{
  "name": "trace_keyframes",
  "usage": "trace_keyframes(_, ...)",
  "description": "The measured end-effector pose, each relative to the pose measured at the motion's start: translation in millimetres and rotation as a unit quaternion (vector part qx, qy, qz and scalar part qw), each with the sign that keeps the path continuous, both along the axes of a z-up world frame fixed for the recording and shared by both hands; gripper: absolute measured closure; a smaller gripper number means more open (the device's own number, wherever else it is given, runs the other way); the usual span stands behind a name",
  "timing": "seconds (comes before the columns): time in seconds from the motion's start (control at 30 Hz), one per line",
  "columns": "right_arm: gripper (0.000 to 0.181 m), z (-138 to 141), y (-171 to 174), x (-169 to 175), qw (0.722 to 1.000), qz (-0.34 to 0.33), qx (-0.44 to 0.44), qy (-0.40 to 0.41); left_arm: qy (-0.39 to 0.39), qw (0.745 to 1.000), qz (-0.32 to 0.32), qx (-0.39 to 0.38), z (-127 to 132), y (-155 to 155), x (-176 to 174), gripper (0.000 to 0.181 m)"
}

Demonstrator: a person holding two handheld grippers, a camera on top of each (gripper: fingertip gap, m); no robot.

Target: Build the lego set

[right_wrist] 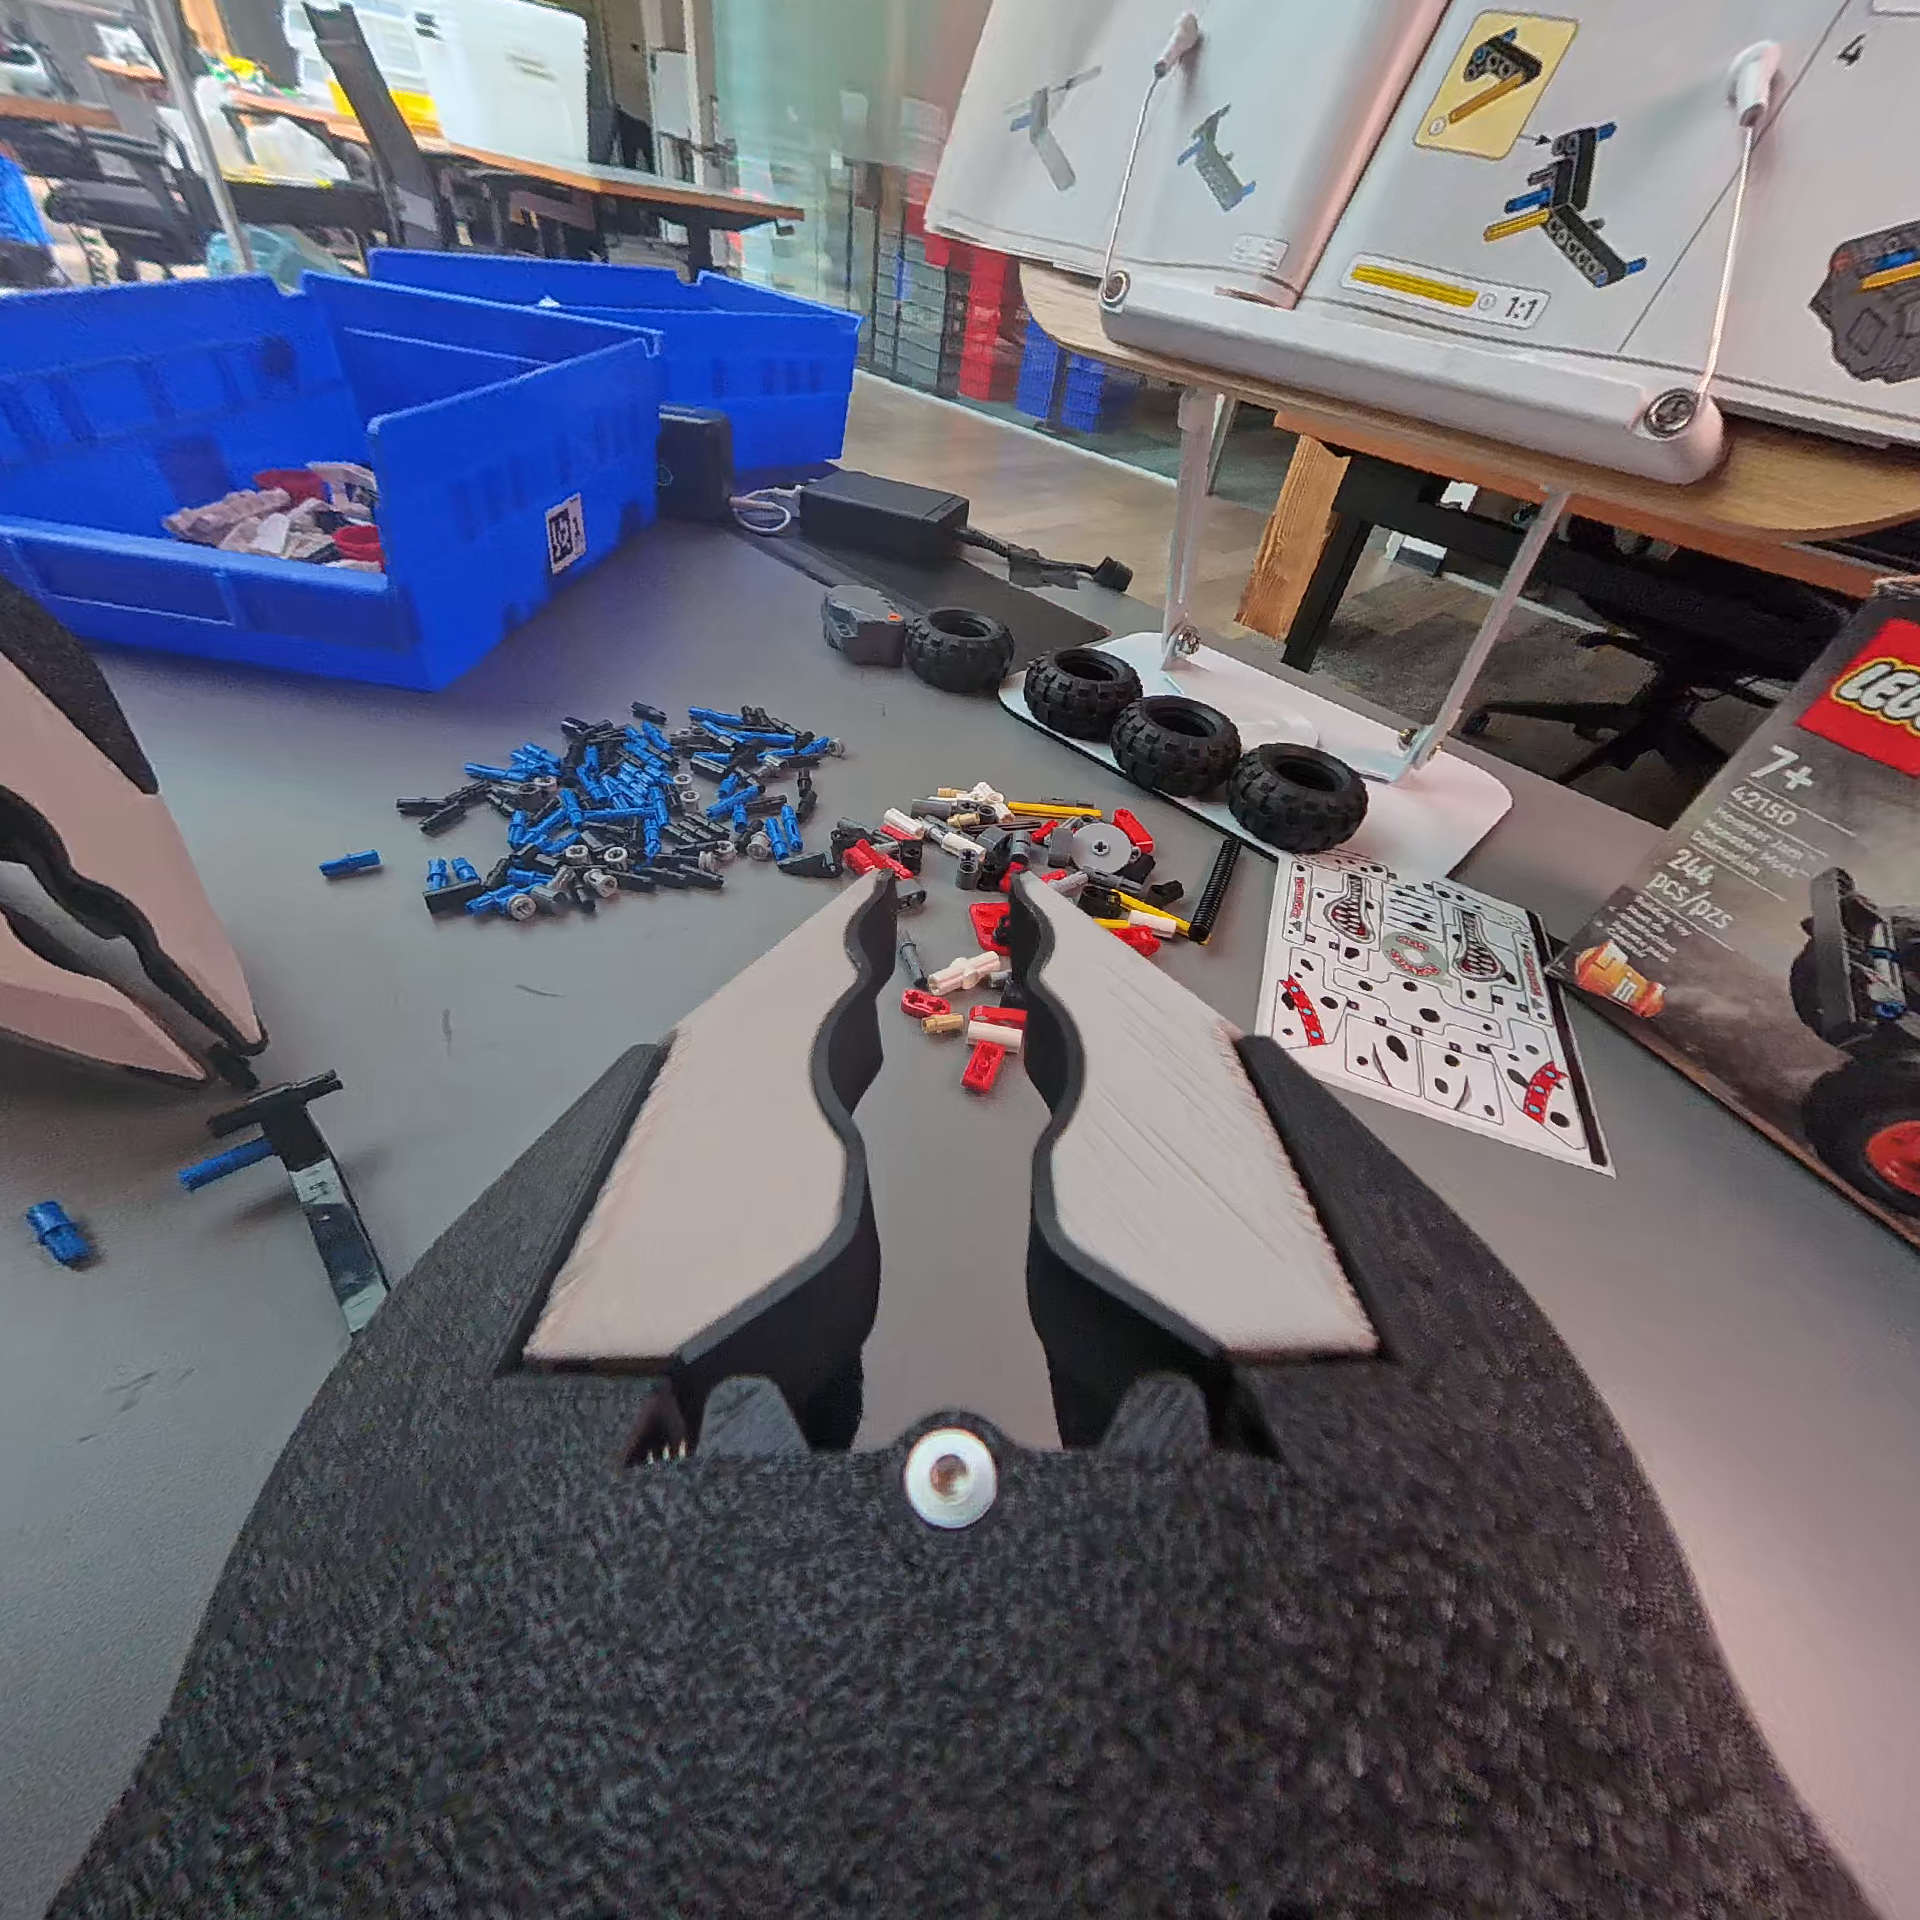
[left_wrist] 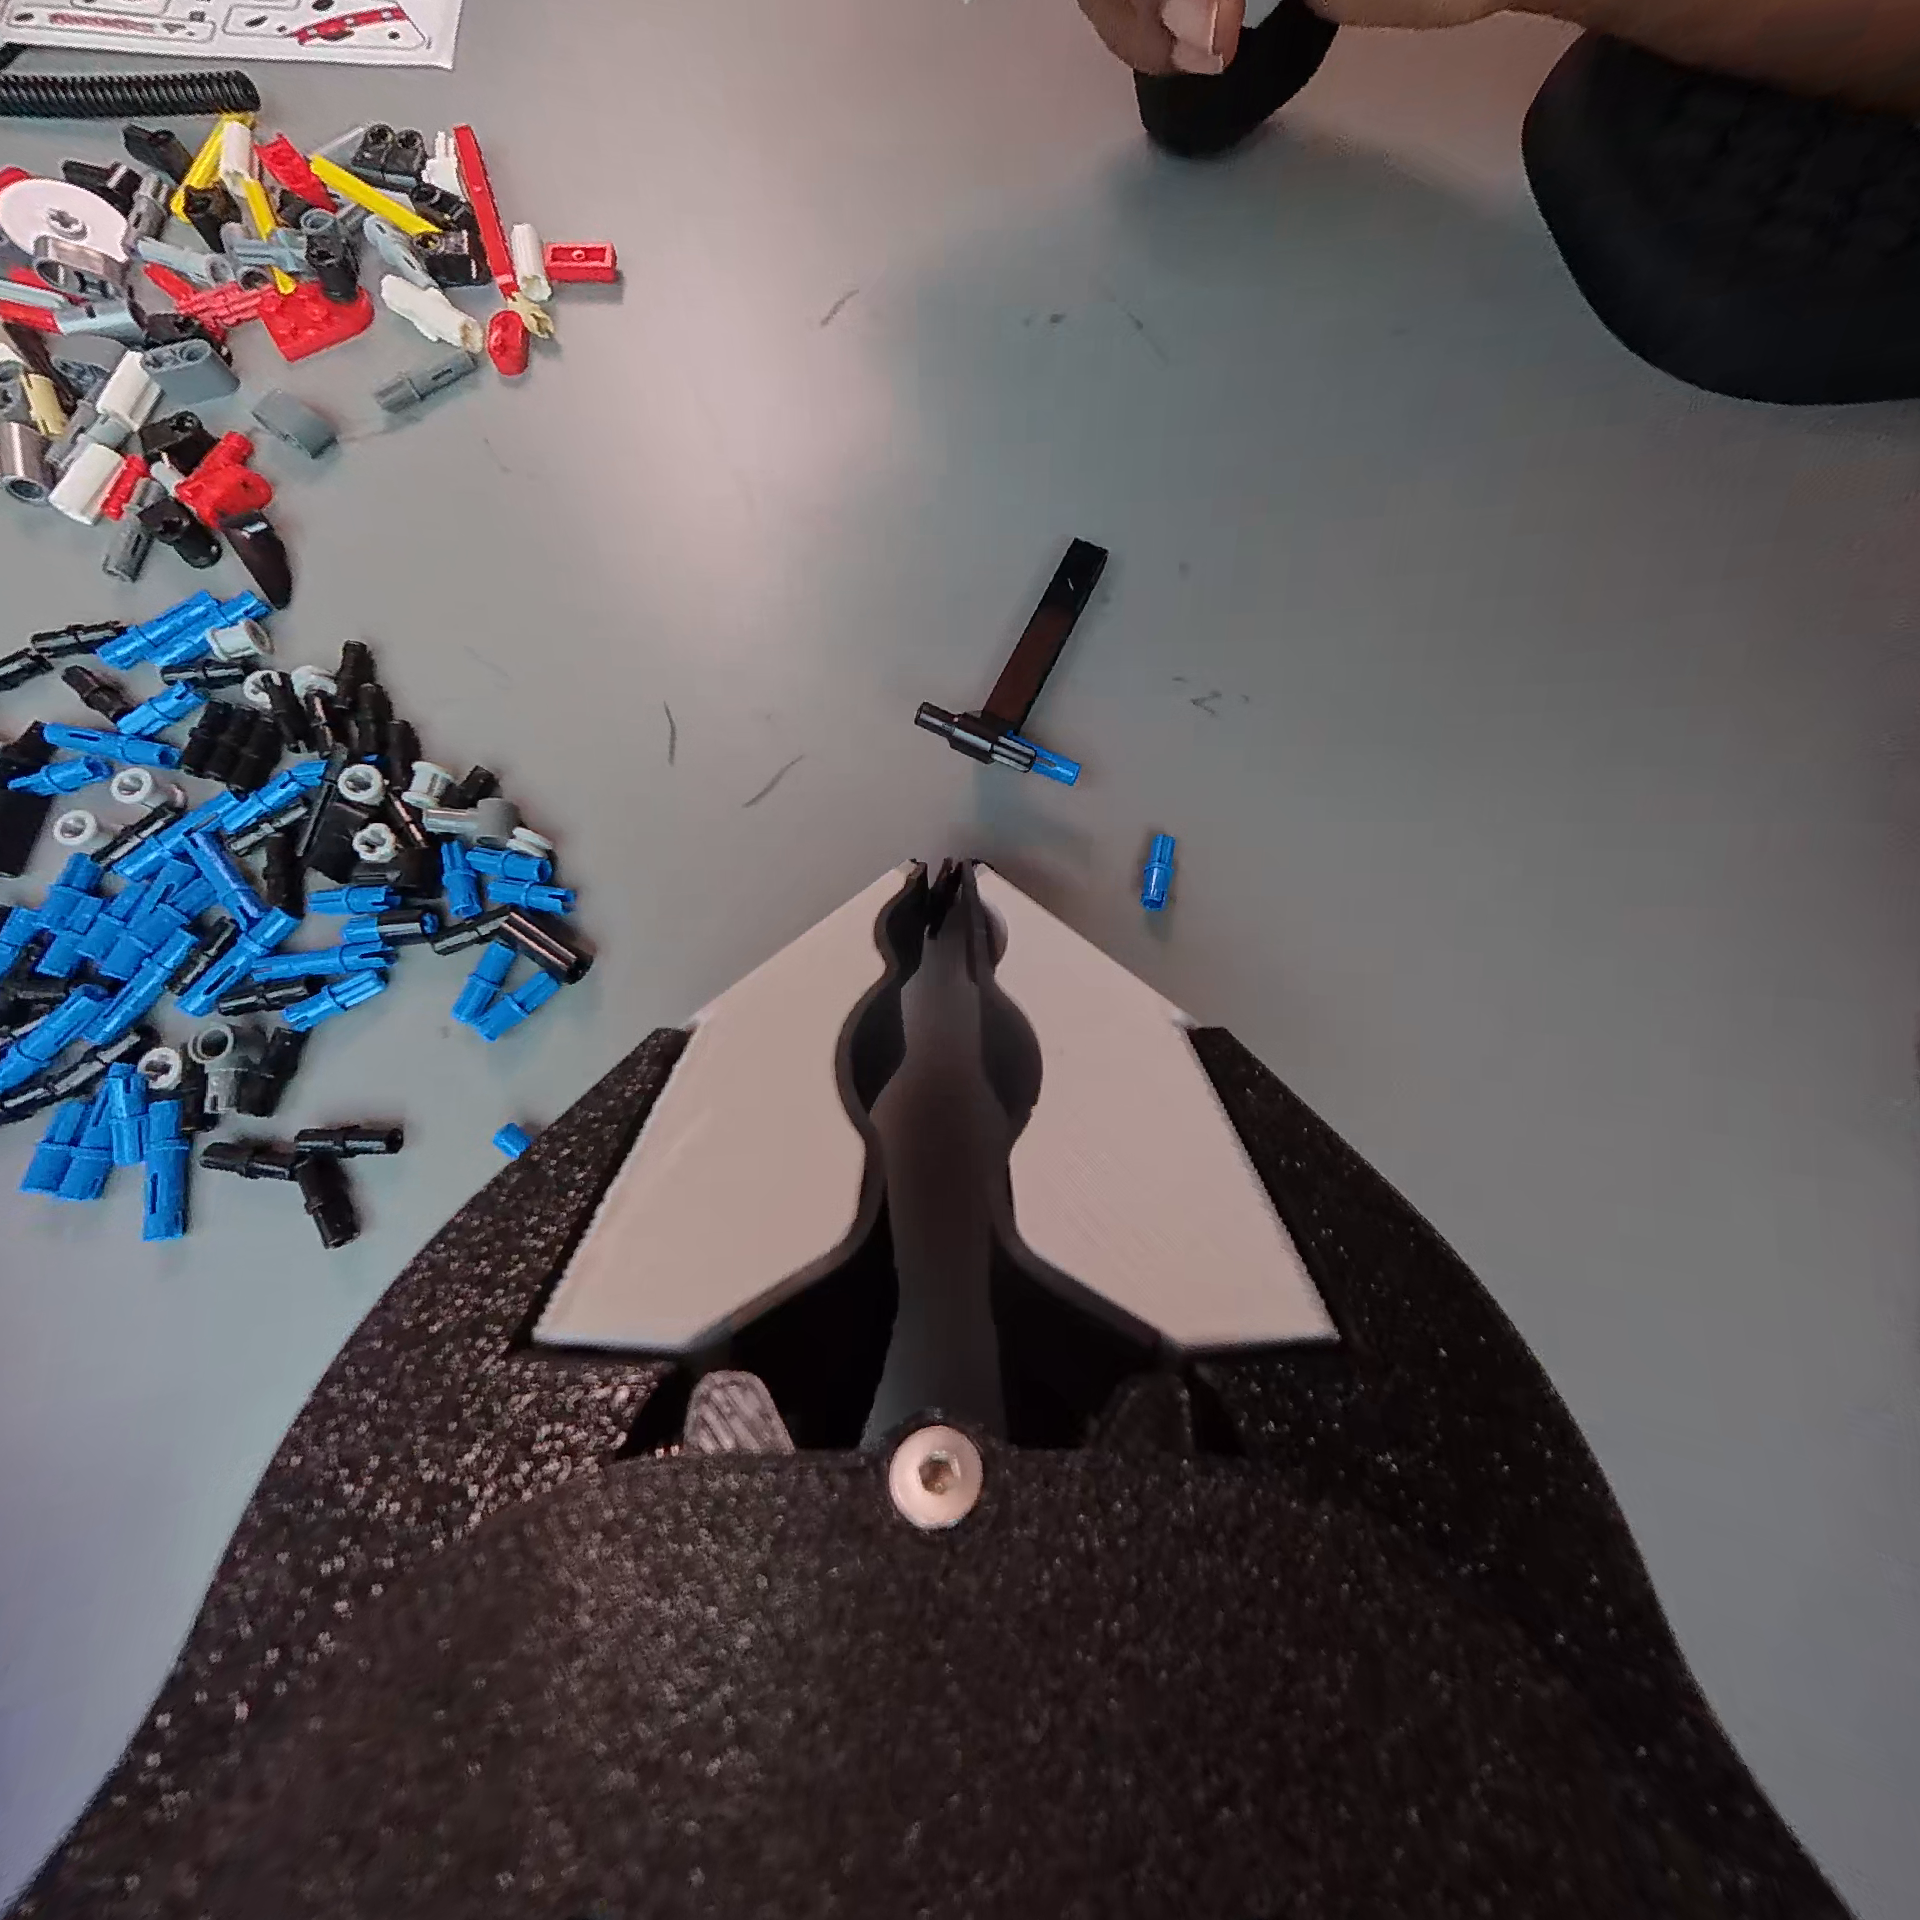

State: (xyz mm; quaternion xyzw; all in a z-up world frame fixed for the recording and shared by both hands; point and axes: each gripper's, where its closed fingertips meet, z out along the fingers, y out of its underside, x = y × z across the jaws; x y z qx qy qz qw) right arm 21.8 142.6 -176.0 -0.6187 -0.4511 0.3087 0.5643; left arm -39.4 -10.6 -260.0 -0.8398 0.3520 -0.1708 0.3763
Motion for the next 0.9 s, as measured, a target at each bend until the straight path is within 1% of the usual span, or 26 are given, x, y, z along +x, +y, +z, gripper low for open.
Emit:
trace_keyframes(0.2,0.160,1,14,12,1.000,-0.027,-0.002,0.008,0.003,1.000,-0.002,-0.016,-4,-1,-1,0.171)
trace_keyframes(0.4,0.160,1,11,11,1.000,-0.020,0.003,0.008,-0.019,1.000,0.003,-0.021,-1,1,-2,0.162)
trace_keyframes(0.53,0.160,3,10,12,1.000,-0.017,0.002,0.013,-0.066,0.998,0.014,0.013,18,7,-5,0.156)
trace_keyframes(0.63,0.161,3,7,12,1.000,-0.009,0.000,0.015,-0.100,0.993,0.037,0.060,38,16,-13,0.150)
trace_keyframes(0.77,0.161,3,3,11,1.000,-0.001,0.008,0.011,-0.126,0.981,0.073,0.126,60,29,-29,0.143)
trace_keyframes(0.9,0.161,2,4,13,1.000,-0.004,0.012,0.004,-0.145,0.969,0.104,0.169,74,37,-43,0.140)
